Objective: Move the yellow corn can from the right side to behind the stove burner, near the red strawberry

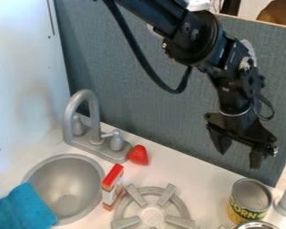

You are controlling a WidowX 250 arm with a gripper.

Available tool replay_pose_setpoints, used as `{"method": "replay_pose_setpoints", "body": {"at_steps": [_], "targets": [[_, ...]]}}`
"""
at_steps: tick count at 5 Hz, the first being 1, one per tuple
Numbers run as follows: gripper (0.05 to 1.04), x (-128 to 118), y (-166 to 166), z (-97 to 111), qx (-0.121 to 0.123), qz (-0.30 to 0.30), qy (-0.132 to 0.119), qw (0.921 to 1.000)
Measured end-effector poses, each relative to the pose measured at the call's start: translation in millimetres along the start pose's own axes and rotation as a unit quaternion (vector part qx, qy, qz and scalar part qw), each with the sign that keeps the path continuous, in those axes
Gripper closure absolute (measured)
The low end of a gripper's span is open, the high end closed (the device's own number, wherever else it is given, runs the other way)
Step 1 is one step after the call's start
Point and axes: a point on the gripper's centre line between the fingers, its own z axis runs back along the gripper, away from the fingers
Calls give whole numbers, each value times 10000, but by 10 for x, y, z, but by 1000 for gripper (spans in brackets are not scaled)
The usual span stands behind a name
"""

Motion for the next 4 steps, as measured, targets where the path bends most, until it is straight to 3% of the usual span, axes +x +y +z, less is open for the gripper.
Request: {"method": "replay_pose_setpoints", "body": {"at_steps": [2, 3, 4], "targets": [[80, -167, 65, -355, 113, 89, 537, 9985], [80, -155, 1, -535, 299, 22, 775, 9965], [80, -130, -122, -670, 331, -71, 934, 9951]]}}
